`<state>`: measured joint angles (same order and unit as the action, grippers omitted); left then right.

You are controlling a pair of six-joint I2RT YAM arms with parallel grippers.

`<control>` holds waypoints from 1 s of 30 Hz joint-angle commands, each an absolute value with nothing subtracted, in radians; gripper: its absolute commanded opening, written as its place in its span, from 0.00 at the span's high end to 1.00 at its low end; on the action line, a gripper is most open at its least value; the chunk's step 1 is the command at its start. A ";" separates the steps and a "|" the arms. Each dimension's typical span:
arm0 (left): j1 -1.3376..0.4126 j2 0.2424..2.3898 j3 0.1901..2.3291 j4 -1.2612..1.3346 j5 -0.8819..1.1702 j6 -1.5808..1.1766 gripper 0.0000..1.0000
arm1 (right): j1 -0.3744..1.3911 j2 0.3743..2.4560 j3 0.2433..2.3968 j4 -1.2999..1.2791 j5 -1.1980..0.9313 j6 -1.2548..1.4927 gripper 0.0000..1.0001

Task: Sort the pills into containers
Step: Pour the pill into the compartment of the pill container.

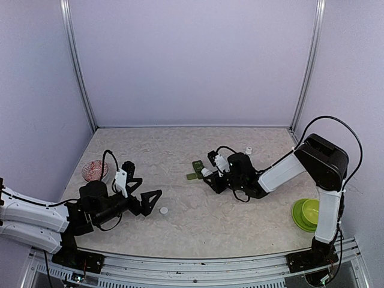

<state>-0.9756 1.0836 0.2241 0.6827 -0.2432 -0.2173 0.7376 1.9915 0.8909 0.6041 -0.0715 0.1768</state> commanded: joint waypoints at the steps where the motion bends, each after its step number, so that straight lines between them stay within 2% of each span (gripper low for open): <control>1: -0.969 1.080 0.214 0.712 -0.242 -0.220 0.01 | 0.729 1.995 0.923 0.556 -0.070 0.187 0.88; 30: -0.966 1.082 0.212 0.716 -0.236 -0.222 0.01 | 0.728 1.958 1.033 0.276 -0.075 0.194 0.88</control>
<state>-0.9756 1.0836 0.2230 0.6880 -0.2428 -0.2199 0.7368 1.9884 0.9966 0.3553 -0.0750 0.1883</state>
